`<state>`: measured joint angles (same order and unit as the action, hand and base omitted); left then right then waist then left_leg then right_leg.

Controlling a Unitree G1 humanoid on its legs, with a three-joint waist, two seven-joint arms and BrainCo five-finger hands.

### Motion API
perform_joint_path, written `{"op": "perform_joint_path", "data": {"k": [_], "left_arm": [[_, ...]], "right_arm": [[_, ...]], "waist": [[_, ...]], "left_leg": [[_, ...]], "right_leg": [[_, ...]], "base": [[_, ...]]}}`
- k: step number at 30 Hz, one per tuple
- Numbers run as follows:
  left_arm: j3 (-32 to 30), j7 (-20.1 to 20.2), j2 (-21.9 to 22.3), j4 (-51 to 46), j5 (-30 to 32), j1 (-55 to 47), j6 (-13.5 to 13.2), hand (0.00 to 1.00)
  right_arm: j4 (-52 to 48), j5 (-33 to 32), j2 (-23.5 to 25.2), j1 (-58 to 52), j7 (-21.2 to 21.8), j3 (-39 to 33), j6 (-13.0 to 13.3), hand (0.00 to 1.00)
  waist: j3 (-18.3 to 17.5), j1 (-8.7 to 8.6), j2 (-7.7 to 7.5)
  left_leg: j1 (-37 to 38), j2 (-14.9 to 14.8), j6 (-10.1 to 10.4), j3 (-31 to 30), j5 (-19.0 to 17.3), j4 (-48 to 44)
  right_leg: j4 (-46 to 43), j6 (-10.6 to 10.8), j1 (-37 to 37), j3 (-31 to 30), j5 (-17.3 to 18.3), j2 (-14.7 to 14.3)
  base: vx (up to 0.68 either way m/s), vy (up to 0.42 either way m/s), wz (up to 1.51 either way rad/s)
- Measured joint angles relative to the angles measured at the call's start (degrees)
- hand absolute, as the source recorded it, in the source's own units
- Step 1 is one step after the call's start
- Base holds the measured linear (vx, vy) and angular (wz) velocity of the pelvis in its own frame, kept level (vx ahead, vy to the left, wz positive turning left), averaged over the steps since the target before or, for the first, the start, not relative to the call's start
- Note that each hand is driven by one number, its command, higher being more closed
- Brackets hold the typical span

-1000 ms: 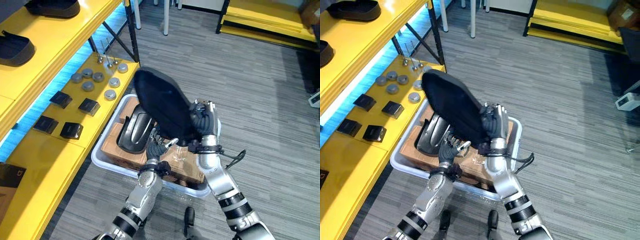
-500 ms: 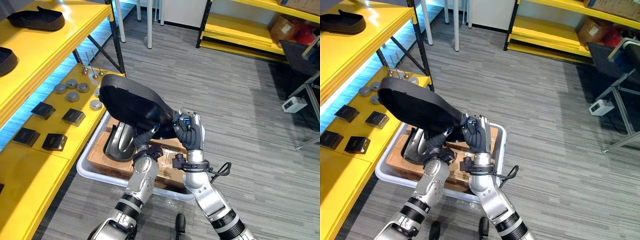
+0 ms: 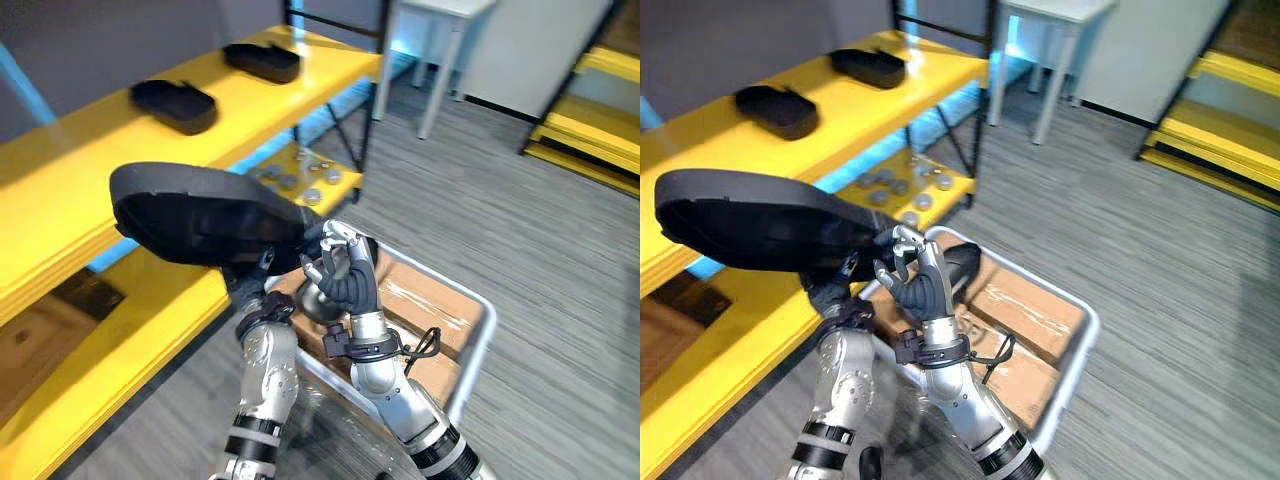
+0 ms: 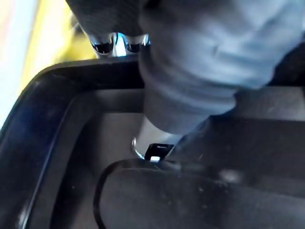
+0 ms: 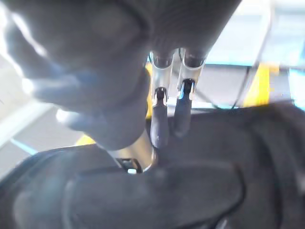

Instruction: Walk over and take plastic housings, then place them on the shelf

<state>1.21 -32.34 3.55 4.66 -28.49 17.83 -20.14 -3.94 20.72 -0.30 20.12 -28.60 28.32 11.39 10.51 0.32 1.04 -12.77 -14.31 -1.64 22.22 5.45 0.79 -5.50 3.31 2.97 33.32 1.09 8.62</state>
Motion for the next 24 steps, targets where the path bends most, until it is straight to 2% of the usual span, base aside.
{"op": "perform_joint_path", "data": {"k": [1, 2, 5, 6, 7, 9, 11, 12, 13, 14, 15, 16, 17, 18, 19, 21, 22, 23, 24], "left_arm": [[-0.9, 0.1, -0.1, -2.6, 2.1, -3.3, 0.4, 1.00], [-2.8, 0.0, -0.8, -5.9, 4.0, -6.3, 0.7, 1.00], [-11.0, -0.8, -2.9, -11.1, 8.6, -11.6, 1.1, 1.00], [-15.6, -1.8, -4.2, -13.1, 11.9, -14.4, 1.9, 1.00], [-18.5, -2.5, -5.1, -14.9, 14.9, -16.6, 2.7, 1.00], [-20.6, -3.2, -5.5, -17.4, 19.4, -18.8, 3.5, 1.00], [-21.7, -3.8, -6.1, -19.1, 24.4, -20.2, 5.0, 1.00], [-22.0, -3.9, -6.7, -19.4, 27.1, -21.1, 5.9, 1.00], [-22.5, -4.3, -7.4, -19.5, 29.4, -21.8, 7.0, 1.00], [-22.5, -4.5, -8.0, -19.6, 30.1, -22.2, 7.5, 1.00], [-22.9, -4.8, -9.1, -19.7, 31.0, -22.3, 7.7, 1.00], [-22.9, -4.9, -9.1, -19.7, 31.1, -22.3, 7.9, 1.00], [-22.8, -4.8, -9.0, -19.7, 31.1, -22.3, 8.0, 1.00], [-22.6, -4.7, -8.7, -19.7, 31.0, -22.5, 8.1, 1.00], [-22.5, -4.7, -8.7, -19.8, 31.0, -22.5, 8.1, 1.00], [-21.7, -4.3, -8.9, -20.1, 31.0, -22.0, 8.0, 1.00], [-21.0, -4.0, -8.9, -20.2, 31.0, -22.1, 8.0, 1.00], [-19.4, -3.7, -9.4, -20.8, 31.0, -22.0, 7.9, 1.00], [-18.6, -3.4, -9.2, -20.8, 31.0, -21.9, 7.7, 1.00]], "right_arm": [[0.0, -0.2, 0.2, -2.6, 0.1, -2.6, -0.3, 0.00], [0.3, -1.1, 0.5, -5.9, 0.2, -6.3, -1.2, 0.00], [0.7, -4.0, 0.3, -11.3, 0.7, -12.2, -2.2, 0.00], [0.7, -4.8, 0.2, -12.7, 1.0, -13.5, -2.3, 0.00], [0.7, -5.0, 0.2, -13.7, 1.3, -14.3, -2.3, 0.00], [1.4, -6.3, 0.2, -14.4, 2.3, -14.8, -2.3, 0.00], [1.4, -6.9, 0.3, -15.6, 3.3, -15.0, -2.2, 0.00], [1.4, -7.0, 0.3, -17.0, 4.0, -15.5, -2.2, 0.00], [1.4, -7.2, 0.5, -19.1, 4.6, -16.4, -2.1, 0.00], [1.4, -7.2, 0.7, -20.3, 5.0, -17.0, -2.0, 0.00], [1.2, -7.6, 1.3, -22.2, 5.9, -18.1, -1.8, 0.00], [0.7, -8.7, 1.3, -24.0, 6.6, -19.5, -1.7, 0.00], [0.5, -9.1, 1.4, -24.8, 6.9, -20.4, -1.7, 0.00], [0.3, -9.2, 1.4, -26.3, 7.3, -22.2, -1.7, 0.00], [-0.6, -9.4, 1.4, -27.7, 7.7, -23.9, -1.7, 0.00], [-2.6, -9.5, 1.3, -28.9, 7.9, -26.6, -1.6, 0.00], [-3.2, -9.7, 1.3, -29.4, 8.0, -27.7, -1.6, 0.00], [-4.4, -9.7, 1.3, -30.7, 8.1, -28.7, -1.4, 0.00], [-4.6, -9.7, 1.2, -31.3, 8.1, -28.9, -1.2, 0.00]], "waist": [[-0.4, 0.62, 0.66], [-0.7, 1.26, 0.33], [-1.5, 2.24, -1.10], [-1.6, 2.56, -1.39], [-1.7, 3.64, -1.47], [-1.8, 4.92, -1.58], [-2.0, 4.93, -1.80], [-2.1, 4.68, -1.89], [-2.1, 4.68, -1.97], [-2.1, 4.40, -1.95], [-2.4, 3.06, -2.34], [-2.3, 2.05, -2.24], [-2.2, 1.90, -2.28], [-2.2, 1.87, -2.33], [-2.3, 1.61, -2.40], [-2.3, 0.08, -2.59], [-2.6, -0.43, -3.23], [-2.5, -1.26, -4.79], [-2.3, -1.87, -5.11]], "left_leg": [[0.0, 0.4, 1.5, -0.3, 3.9, -0.1], [0.0, 1.6, 4.4, -1.2, 5.0, -0.4], [-0.1, 6.0, 3.3, -3.2, 4.2, -0.6], [0.0, 7.6, 2.4, -4.0, 3.1, -1.7], [0.0, 8.7, 2.3, -5.0, 1.2, -3.6], [0.0, 9.4, 2.3, -7.2, -1.4, -6.6], [0.6, 10.1, 2.3, -10.8, -2.9, -7.8], [1.9, 10.4, 2.4, -13.2, -3.7, -7.4], [3.7, 10.6, 2.2, -15.3, -4.5, -6.5], [4.4, 10.9, 1.9, -16.6, -4.8, -6.1], [4.6, 10.9, 1.5, -20.0, -5.0, -5.7], [5.2, 10.9, 1.4, -22.7, -5.0, -5.0], [6.0, 11.0, 1.3, -23.4, -5.0, -4.6], [7.8, 11.2, 1.2, -24.3, -4.9, -3.9], [9.1, 11.8, 0.9, -25.1, -5.2, -3.8], [9.9, 13.1, 1.0, -27.0, -5.3, -3.1], [10.0, 14.0, 1.3, -27.4, -5.6, -3.1], [10.0, 16.1, 2.4, -28.4, -6.5, -3.5], [10.1, 16.8, 3.1, -29.2, -7.4, -3.9]], "right_leg": [[-0.4, 1.2, -1.5, 1.9, 0.8, 0.8], [-1.5, 2.6, -2.4, 3.4, 1.7, 2.4], [-2.2, 3.8, -4.2, 5.5, 2.5, 6.4], [-2.4, 3.8, -5.5, 6.5, 2.5, 7.9], [-3.7, 3.9, -6.6, 6.8, 2.5, 9.2], [-9.3, 3.8, -7.3, 6.9, 2.4, 11.4], [-18.7, 1.7, -6.5, 6.2, 0.9, 14.1], [-25.2, -3.1, -4.8, 2.9, -2.4, 15.0], [-31.4, -5.0, -2.4, -3.8, -8.3, 15.0], [-34.2, -4.5, -0.7, -7.6, -10.0, 14.7], [-39.0, -1.2, 2.7, -13.9, 0.6, 11.8], [-38.5, -1.2, 5.4, -17.5, 6.6, 7.7], [-36.7, -1.2, 6.3, -18.9, 8.2, 6.1], [-31.2, -1.0, 7.7, -21.2, 9.7, 3.0], [-24.4, -0.7, 8.5, -24.0, 9.8, 0.3], [-14.7, -0.8, 10.8, -29.2, 9.4, -2.7], [-9.9, -1.1, 11.5, -32.3, 7.1, -3.7], [-7.0, -0.6, 11.9, -36.3, 0.3, -3.5], [-7.9, 0.0, 12.0, -37.2, -1.8, -3.3]], "base": [[0.20, 0.139, 0.92], [0.21, 0.159, 0.88], [0.24, 0.183, 0.73], [0.28, 0.176, 0.61], [0.27, 0.166, 0.59], [0.18, 0.122, 0.66], [0.15, 0.122, 0.94], [0.15, 0.149, 0.99], [0.16, 0.150, 0.96], [0.17, 0.086, 1.05], [0.17, 0.010, 1.20], [0.16, -0.013, 1.18], [0.15, 0.000, 0.90], [0.15, -0.003, 0.62], [0.16, -0.022, 0.59], [0.16, -0.102, 0.66], [0.17, -0.191, 0.79], [0.14, -0.195, 0.69], [0.13, -0.191, 0.48]]}}
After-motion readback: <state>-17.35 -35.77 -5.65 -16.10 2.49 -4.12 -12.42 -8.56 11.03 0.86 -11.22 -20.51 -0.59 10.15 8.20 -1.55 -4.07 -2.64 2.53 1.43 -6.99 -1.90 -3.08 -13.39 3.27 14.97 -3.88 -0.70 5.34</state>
